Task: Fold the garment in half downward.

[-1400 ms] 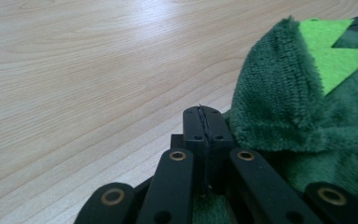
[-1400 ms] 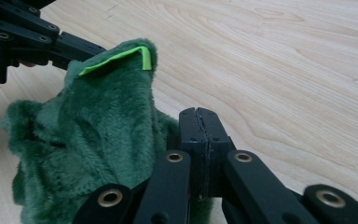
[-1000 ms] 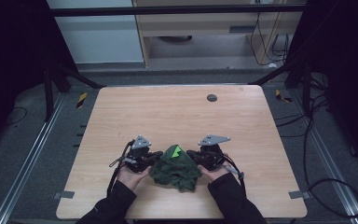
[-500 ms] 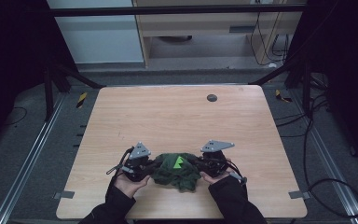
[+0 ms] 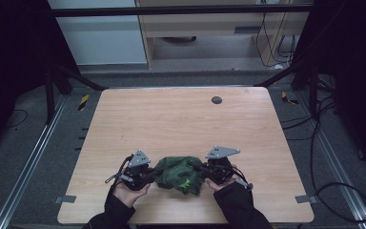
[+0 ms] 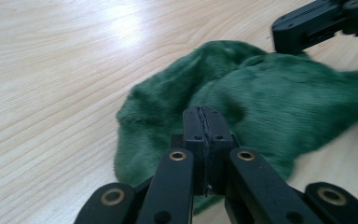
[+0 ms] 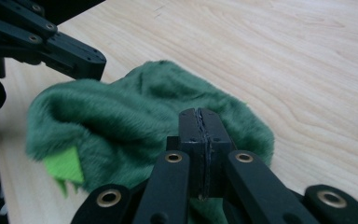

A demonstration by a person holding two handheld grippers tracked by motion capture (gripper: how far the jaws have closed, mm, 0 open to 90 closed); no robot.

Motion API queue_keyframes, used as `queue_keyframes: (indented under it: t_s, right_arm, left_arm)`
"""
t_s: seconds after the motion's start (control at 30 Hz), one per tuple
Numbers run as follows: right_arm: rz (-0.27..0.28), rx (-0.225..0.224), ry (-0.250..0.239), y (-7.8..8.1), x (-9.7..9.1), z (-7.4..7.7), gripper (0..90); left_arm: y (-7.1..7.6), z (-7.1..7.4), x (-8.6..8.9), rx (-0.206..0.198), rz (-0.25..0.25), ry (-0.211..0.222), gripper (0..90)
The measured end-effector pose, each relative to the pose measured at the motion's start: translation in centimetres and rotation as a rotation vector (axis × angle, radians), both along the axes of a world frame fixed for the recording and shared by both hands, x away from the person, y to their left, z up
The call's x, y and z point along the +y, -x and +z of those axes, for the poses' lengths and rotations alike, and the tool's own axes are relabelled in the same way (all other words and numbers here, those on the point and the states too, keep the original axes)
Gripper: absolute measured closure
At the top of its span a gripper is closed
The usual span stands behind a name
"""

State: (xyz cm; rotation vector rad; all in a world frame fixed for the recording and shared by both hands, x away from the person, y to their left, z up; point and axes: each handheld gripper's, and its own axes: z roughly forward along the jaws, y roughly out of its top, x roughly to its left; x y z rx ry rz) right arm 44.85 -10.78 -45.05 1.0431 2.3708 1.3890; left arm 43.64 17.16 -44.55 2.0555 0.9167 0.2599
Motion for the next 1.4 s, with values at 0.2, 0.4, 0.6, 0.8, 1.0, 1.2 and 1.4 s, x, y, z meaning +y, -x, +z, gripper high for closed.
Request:
queue_keyframes:
  t_s: [0.2, 0.4, 0.6, 0.8, 1.0, 1.2, 1.4]
  right_arm:
    - [-0.017, 0.005, 0.003, -0.8, 0.4, -0.2, 89.3]
    - [0.002, 0.019, 0.022, -0.5, 0.6, -0.7, 89.3]
    - [0.024, 0.030, 0.022, 0.5, 0.3, -1.0, 89.0]
    - [0.041, 0.045, 0.032, 1.4, 0.2, -1.5, 88.7]
    - [0.039, 0.059, 0.044, 1.8, 0.0, -2.2, 89.1]
    - [0.035, 0.068, 0.058, 1.6, 0.1, -2.8, 89.3]
    - [0.025, 0.047, 0.029, 1.6, -0.2, -2.1, 88.0]
  left_arm:
    - [-1.1, -0.9, -0.3, 0.031, 0.002, -0.020, 89.9]
    - [-0.3, -1.1, -0.5, 0.035, -0.015, -0.026, 90.0]
    - [0.9, -1.3, -0.9, 0.036, -0.038, -0.053, 89.9]
    - [1.3, -2.1, -1.0, 0.052, -0.045, -0.081, 90.0]
    - [1.2, -2.7, -1.1, 0.069, -0.038, -0.101, 90.0]
    - [1.0, -2.9, -1.0, 0.073, -0.030, -0.103, 90.0]
    - [1.0, -2.0, -0.4, 0.044, -0.011, -0.076, 89.8]
